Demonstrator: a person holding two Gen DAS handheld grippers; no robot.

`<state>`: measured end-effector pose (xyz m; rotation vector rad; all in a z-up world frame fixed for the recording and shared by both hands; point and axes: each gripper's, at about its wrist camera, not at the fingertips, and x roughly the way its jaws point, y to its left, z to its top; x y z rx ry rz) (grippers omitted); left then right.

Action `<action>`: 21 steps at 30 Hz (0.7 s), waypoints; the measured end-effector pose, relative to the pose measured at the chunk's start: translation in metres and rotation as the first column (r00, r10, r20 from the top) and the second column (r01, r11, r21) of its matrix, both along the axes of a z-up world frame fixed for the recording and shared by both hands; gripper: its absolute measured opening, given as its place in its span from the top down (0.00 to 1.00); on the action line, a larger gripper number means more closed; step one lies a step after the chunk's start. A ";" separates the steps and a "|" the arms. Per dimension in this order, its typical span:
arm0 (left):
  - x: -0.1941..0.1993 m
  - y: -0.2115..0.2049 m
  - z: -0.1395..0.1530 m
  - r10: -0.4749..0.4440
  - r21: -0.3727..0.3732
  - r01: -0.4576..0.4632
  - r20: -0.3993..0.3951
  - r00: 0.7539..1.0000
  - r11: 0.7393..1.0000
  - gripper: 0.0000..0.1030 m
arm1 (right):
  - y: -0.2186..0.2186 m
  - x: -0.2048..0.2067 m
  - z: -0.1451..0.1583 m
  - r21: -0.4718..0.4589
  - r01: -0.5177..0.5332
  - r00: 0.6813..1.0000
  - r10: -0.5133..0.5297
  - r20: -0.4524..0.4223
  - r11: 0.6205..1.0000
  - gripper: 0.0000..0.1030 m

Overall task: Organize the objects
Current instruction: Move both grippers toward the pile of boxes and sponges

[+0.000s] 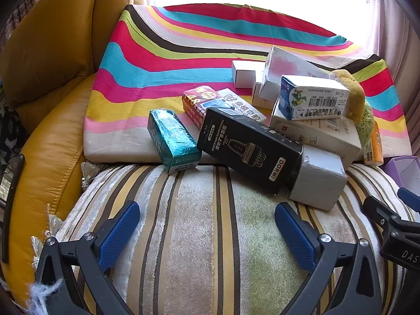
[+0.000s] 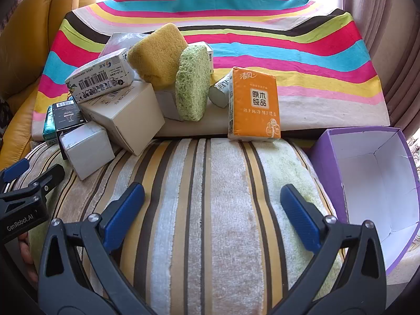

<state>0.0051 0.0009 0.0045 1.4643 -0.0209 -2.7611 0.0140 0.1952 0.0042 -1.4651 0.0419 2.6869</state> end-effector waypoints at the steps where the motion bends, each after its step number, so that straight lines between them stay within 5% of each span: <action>1: 0.000 0.000 0.000 0.004 -0.003 -0.004 -0.001 1.000 1.000 0.00 | 0.000 0.000 0.000 0.000 -0.001 1.000 0.001 0.000 1.000 0.00; 9: 0.000 -0.005 -0.001 0.005 0.015 -0.005 -0.017 1.000 1.000 0.00 | 0.002 0.001 -0.001 0.000 -0.001 1.000 0.001 -0.010 1.000 0.00; 21: 0.014 -0.012 0.017 0.000 0.156 0.023 -0.151 0.989 0.988 0.00 | -0.003 -0.003 -0.002 0.022 -0.005 1.000 0.005 0.004 1.000 0.00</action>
